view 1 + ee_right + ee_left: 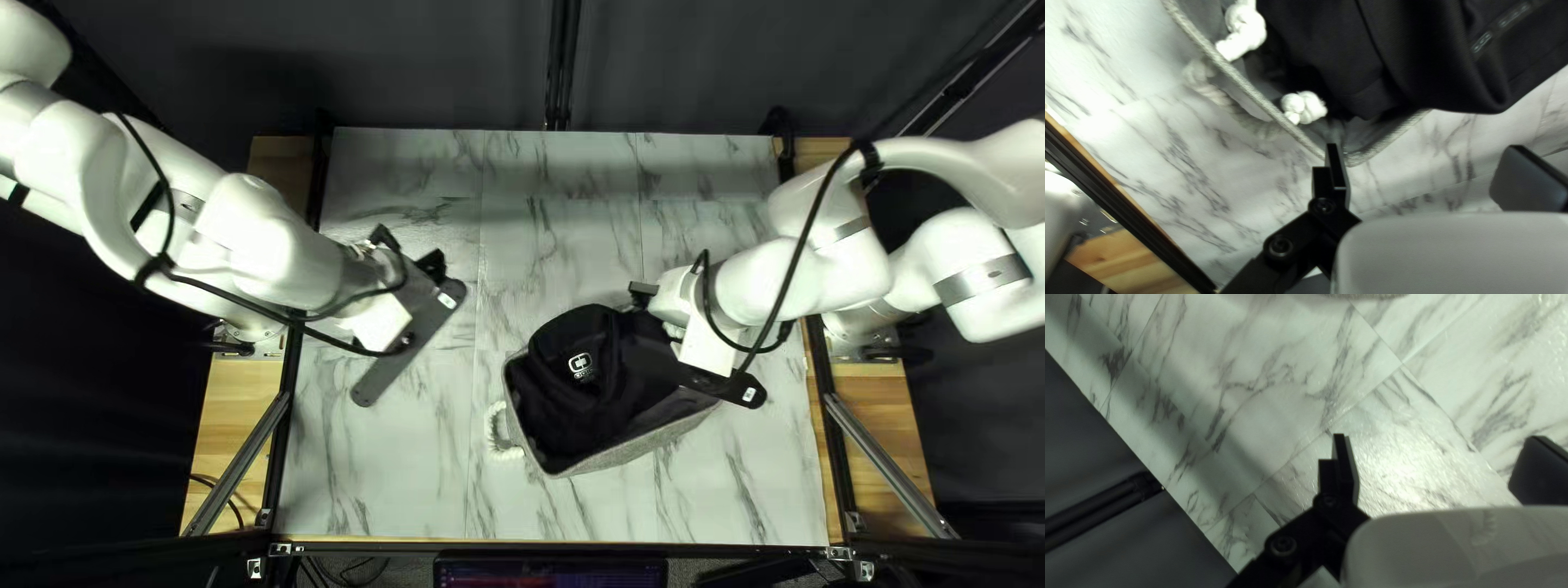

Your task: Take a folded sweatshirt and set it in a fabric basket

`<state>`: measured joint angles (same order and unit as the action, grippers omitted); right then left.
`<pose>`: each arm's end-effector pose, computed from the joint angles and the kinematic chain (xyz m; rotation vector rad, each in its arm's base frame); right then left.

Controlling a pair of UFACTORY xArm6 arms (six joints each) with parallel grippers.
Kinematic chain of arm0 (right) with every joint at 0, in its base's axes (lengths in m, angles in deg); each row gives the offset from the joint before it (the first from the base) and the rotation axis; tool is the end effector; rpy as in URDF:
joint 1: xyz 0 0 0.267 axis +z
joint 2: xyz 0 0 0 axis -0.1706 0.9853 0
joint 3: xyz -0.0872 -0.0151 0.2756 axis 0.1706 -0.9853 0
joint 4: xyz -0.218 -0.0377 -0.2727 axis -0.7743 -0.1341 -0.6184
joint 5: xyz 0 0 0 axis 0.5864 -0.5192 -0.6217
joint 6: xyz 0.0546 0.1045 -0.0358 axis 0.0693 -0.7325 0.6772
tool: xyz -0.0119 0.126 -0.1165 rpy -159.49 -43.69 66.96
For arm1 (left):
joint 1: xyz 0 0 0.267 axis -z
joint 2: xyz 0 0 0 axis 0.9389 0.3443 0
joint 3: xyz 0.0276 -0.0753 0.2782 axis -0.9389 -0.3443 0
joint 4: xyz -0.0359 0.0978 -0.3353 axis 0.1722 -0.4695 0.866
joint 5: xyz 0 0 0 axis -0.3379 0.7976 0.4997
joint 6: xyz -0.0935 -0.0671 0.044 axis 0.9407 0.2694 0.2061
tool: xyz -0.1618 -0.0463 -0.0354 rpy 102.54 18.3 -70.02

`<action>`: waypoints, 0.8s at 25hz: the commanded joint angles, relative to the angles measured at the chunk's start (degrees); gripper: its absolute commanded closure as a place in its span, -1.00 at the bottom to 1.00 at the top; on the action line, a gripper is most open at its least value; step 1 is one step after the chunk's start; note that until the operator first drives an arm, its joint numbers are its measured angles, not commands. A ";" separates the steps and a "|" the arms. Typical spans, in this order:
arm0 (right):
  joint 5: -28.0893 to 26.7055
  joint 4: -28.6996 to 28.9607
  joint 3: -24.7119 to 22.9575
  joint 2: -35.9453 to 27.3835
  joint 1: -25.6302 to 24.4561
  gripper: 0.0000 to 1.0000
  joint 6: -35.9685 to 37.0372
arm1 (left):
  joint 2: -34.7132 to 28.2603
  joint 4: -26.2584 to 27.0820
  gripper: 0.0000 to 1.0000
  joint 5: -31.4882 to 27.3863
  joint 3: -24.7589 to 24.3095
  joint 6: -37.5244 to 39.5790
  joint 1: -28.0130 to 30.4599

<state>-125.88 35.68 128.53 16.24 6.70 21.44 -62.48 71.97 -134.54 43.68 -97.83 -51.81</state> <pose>0.4183 0.0682 0.1966 2.1487 1.9360 -0.0690 0.3037 -0.0472 0.2376 -2.6382 1.0715 -0.4768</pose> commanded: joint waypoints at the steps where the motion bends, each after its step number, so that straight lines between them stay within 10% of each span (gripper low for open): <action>1: 0.91 0.01 1.63 2.05 0.18 -1.00 4.81 | -5.26 7.33 -1.00 -5.47 -0.70 -10.72 -9.76; 6: 2.59 1.32 3.53 4.95 -0.50 -1.00 10.17 | -3.75 12.70 -1.00 -7.64 0.70 -20.23 -20.83; 20: -0.84 1.27 20.17 22.18 -1.17 -1.00 18.39 | -3.75 12.70 -1.00 -7.64 0.70 -20.23 -20.83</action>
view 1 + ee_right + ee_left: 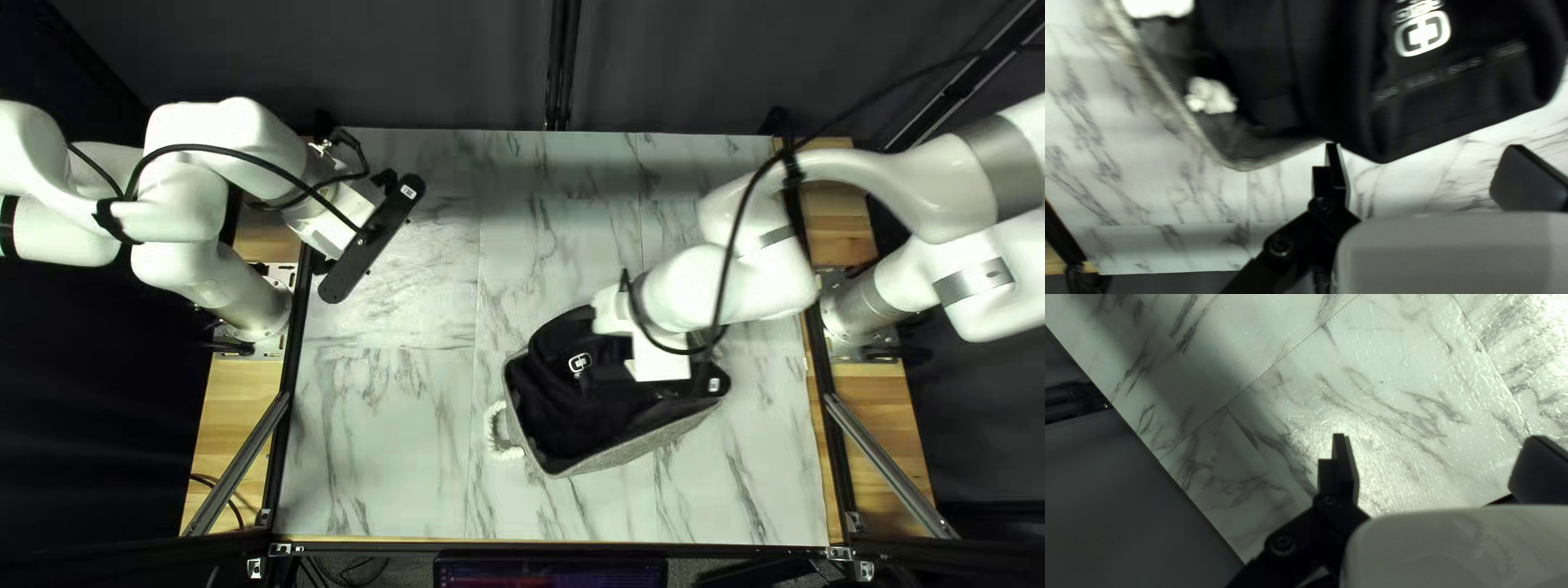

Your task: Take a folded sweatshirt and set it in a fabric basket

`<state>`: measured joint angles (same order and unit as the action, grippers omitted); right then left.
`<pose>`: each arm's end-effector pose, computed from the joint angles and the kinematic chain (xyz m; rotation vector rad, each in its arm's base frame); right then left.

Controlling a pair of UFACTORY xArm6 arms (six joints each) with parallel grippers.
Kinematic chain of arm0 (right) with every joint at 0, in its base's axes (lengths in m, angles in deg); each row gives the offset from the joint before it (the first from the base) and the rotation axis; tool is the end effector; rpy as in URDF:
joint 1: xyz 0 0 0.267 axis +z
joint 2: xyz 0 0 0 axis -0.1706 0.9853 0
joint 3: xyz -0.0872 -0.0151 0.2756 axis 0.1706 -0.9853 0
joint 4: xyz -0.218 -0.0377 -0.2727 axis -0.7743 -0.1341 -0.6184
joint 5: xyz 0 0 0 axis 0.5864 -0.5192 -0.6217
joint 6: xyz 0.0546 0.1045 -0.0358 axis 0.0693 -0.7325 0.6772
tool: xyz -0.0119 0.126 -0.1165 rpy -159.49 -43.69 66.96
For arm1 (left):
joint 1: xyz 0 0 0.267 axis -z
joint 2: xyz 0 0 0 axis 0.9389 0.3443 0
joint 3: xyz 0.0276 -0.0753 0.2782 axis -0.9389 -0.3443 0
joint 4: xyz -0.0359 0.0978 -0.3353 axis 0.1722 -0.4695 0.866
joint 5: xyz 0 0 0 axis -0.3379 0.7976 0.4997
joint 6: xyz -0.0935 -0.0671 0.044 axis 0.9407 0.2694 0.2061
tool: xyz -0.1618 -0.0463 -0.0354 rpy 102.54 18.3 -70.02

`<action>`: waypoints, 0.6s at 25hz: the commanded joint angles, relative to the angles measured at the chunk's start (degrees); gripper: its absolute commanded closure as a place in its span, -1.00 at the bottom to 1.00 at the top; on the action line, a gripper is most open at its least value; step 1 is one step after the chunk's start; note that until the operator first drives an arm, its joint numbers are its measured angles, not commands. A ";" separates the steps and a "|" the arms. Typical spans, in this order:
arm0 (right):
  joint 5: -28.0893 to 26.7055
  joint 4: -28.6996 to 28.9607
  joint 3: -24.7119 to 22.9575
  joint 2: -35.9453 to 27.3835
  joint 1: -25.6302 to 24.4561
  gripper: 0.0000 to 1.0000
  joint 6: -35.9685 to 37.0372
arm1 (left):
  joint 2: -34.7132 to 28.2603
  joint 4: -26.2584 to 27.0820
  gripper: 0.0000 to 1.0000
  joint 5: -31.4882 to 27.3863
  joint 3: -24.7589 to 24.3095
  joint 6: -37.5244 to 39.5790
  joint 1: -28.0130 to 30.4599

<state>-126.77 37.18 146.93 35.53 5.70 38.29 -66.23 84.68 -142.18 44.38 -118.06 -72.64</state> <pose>0.5009 0.0876 0.1741 1.9038 2.2333 -0.1486 0.2749 0.0238 0.2359 -2.8094 0.9714 -0.3645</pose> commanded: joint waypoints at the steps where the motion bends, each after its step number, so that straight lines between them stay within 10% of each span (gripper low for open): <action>1: 0.10 -0.28 1.82 3.12 -0.21 -1.00 1.82 | 0.00 0.00 -1.00 0.00 0.00 0.00 0.00; 15: 3.98 -1.18 -0.52 7.09 0.59 -1.00 2.68 | 0.00 0.00 -1.00 0.00 0.00 0.00 0.00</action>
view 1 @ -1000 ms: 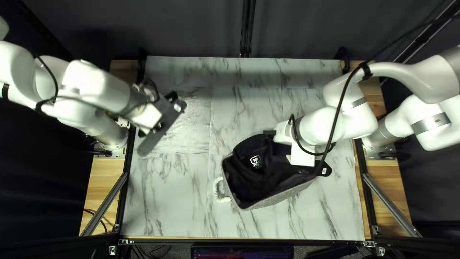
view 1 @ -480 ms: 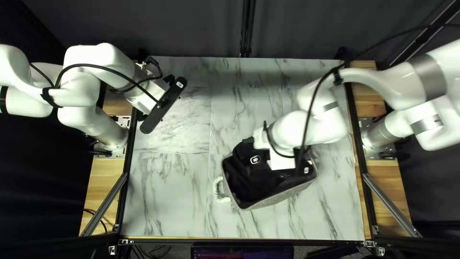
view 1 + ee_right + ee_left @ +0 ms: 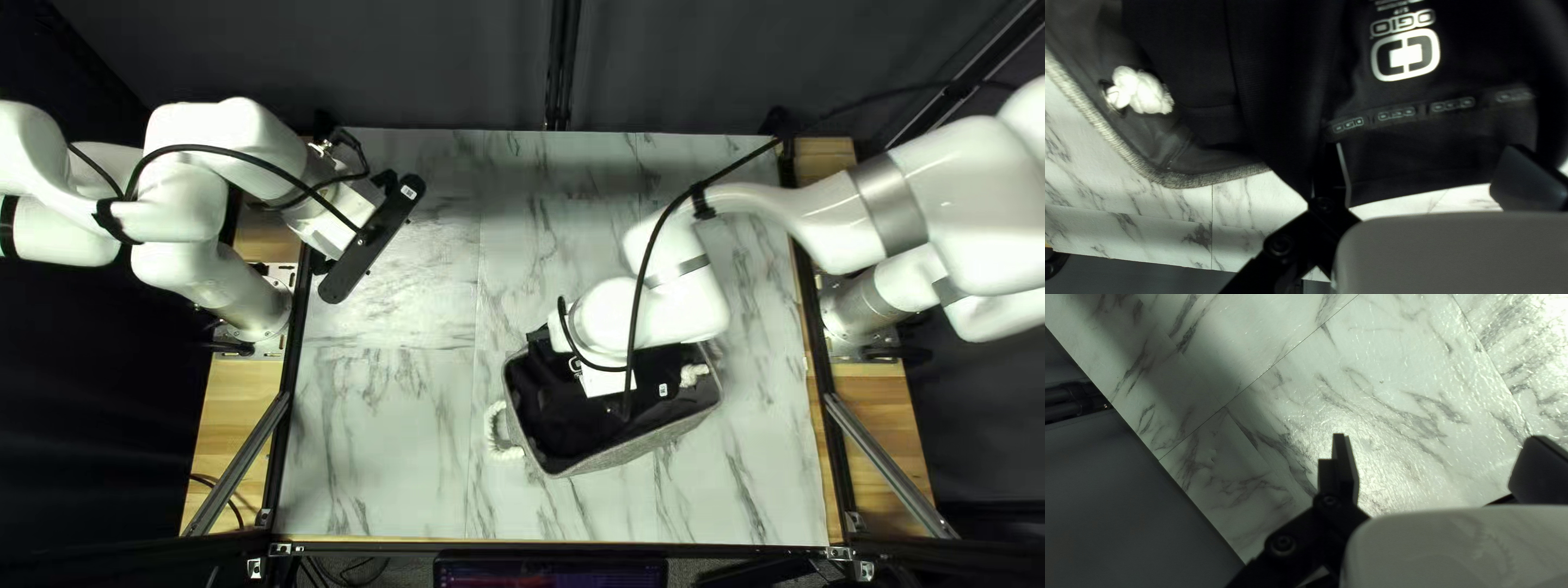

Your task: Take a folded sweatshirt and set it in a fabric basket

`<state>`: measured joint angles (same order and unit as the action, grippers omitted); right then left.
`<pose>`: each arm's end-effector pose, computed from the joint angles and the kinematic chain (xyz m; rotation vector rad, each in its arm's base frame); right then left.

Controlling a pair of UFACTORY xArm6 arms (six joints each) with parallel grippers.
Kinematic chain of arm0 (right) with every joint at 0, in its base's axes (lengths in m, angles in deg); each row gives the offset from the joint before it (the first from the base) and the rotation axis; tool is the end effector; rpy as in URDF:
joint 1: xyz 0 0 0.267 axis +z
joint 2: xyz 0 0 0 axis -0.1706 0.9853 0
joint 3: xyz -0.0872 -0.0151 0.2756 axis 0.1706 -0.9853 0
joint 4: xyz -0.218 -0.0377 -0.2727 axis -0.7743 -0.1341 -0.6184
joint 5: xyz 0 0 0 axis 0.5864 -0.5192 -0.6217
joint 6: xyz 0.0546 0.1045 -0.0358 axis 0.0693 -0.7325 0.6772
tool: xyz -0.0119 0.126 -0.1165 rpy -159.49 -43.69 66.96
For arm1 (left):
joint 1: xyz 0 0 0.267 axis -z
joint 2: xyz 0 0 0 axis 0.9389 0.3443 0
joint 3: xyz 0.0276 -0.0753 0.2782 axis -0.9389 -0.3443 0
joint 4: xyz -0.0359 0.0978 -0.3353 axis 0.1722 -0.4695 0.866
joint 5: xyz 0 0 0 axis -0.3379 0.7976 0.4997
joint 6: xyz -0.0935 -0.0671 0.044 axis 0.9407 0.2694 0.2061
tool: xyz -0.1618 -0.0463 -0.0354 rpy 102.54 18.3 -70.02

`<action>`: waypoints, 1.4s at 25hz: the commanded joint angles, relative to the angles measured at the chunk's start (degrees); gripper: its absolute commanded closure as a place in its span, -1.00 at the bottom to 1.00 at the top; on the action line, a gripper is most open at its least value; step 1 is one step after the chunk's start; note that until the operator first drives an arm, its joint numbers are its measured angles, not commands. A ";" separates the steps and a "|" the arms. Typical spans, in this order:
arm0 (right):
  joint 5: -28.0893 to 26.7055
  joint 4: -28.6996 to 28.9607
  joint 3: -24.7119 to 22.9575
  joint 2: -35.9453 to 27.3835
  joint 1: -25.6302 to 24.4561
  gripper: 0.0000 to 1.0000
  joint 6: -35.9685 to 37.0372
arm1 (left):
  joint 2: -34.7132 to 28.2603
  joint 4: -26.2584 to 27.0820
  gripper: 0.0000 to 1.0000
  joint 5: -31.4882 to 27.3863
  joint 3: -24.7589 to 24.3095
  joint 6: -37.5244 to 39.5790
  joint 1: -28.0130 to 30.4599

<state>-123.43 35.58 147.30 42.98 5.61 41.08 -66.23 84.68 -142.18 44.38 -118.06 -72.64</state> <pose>0.5043 0.0860 0.1155 1.8223 2.3286 -0.2465 0.2749 0.0238 0.2359 -2.8094 0.9714 -0.3645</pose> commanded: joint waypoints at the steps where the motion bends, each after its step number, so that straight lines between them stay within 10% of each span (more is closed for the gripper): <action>1: 0.97 0.44 -1.33 -0.49 0.82 -1.00 -0.29 | 0.00 0.00 -1.00 0.00 0.00 0.00 0.00; 26: 5.29 7.25 -1.40 4.43 7.58 -1.00 -4.35 | 0.00 0.00 -1.00 0.00 0.00 0.00 0.00; 35: -0.19 0.91 -4.39 -5.26 5.75 -1.00 -7.58 | 0.00 0.00 -1.00 0.00 0.00 0.00 0.00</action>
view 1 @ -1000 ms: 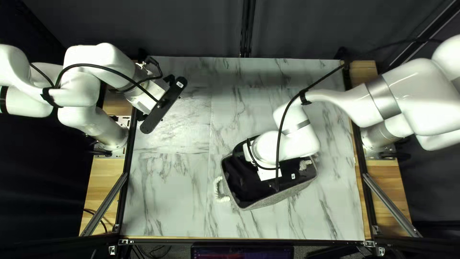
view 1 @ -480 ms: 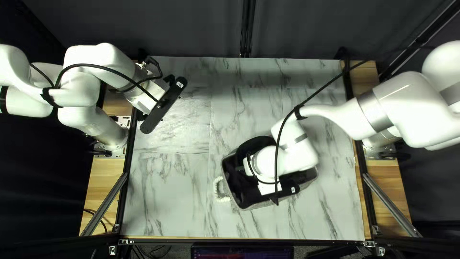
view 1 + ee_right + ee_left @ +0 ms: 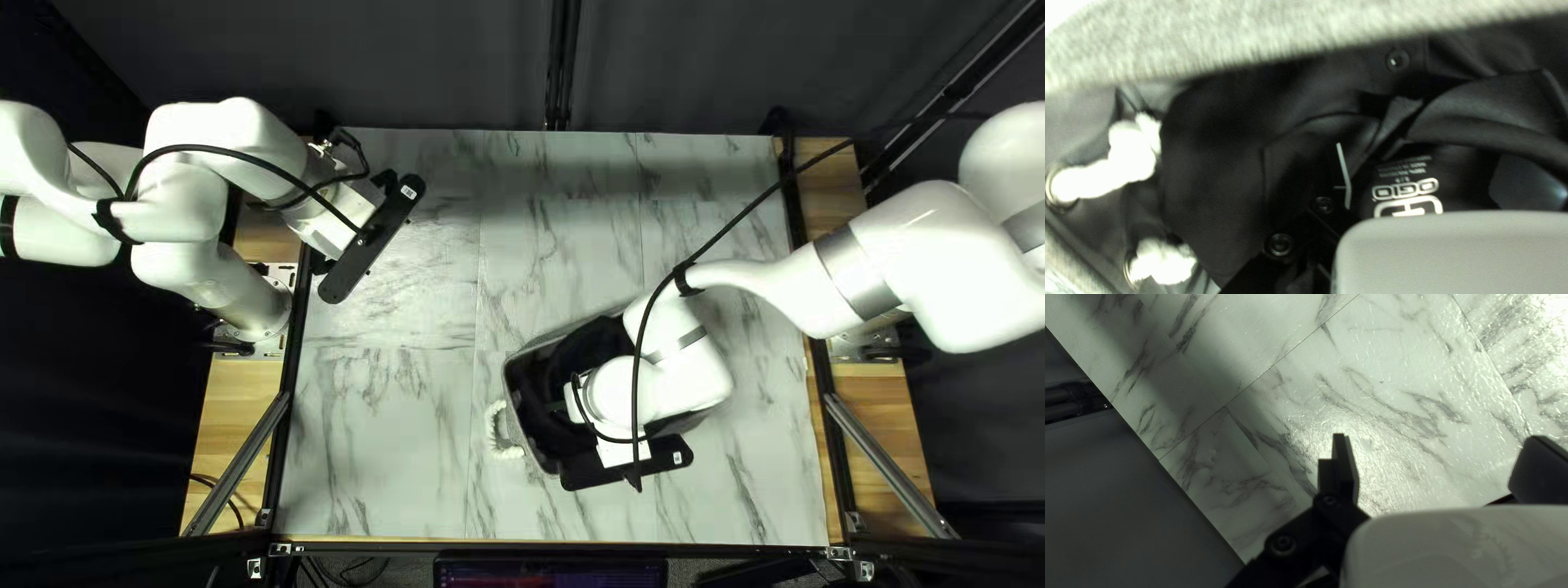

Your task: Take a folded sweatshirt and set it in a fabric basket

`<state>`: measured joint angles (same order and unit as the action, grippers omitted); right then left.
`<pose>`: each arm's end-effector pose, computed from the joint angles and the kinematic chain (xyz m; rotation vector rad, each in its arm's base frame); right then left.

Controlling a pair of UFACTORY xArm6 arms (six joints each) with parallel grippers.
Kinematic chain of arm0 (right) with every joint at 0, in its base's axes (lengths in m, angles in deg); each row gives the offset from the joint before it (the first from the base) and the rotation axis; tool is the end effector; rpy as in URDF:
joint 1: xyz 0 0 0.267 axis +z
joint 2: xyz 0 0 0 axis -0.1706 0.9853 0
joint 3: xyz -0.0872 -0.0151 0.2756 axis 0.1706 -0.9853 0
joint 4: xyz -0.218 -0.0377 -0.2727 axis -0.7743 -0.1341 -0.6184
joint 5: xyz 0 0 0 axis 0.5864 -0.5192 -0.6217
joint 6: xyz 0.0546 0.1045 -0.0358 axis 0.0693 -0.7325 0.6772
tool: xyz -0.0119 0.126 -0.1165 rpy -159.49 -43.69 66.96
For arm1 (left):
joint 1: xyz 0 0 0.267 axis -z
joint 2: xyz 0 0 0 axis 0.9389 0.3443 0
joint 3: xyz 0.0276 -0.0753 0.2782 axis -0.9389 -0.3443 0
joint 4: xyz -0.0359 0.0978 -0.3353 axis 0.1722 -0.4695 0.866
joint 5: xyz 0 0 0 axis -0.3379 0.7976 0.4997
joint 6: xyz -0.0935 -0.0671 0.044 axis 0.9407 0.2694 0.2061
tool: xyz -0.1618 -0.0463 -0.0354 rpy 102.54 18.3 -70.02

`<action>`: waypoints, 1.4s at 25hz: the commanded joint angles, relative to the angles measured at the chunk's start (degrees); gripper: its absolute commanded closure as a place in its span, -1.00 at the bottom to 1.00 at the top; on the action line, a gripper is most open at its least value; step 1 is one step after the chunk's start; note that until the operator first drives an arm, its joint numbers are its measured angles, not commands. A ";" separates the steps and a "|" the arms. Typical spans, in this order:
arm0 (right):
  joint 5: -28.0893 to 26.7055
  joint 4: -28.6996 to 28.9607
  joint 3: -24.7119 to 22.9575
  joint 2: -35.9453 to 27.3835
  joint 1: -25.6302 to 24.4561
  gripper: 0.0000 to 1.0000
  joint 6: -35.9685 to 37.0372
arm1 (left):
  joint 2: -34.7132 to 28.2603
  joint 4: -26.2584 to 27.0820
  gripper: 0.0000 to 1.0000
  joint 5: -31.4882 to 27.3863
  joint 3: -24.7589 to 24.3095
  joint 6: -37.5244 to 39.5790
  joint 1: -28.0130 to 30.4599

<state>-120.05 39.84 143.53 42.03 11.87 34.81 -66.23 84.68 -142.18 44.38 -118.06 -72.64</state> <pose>0.4756 0.1508 0.0996 1.8913 2.3314 -0.1633 0.2749 0.0238 0.2359 -2.8094 0.9714 -0.3645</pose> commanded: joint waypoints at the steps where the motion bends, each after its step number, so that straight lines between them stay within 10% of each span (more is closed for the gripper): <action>1: -4.32 -3.68 -0.36 -4.76 -0.70 -1.00 -1.05 | 0.00 0.00 -1.00 0.00 0.00 0.00 0.00; 10: -8.08 -3.46 7.35 2.10 -3.65 -1.00 4.66 | 0.00 0.00 -1.00 0.00 0.00 0.00 0.00; 25: -0.28 0.90 3.71 5.92 -5.66 -1.00 8.97 | 0.00 0.00 -1.00 0.00 0.00 0.00 0.00; 35: -10.06 -2.99 4.54 -4.01 -3.20 -1.00 6.79 | 0.00 0.00 -1.00 0.00 0.00 0.00 0.00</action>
<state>-127.86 38.39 148.44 40.94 8.27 42.39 -66.23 84.68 -142.18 44.38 -118.06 -72.64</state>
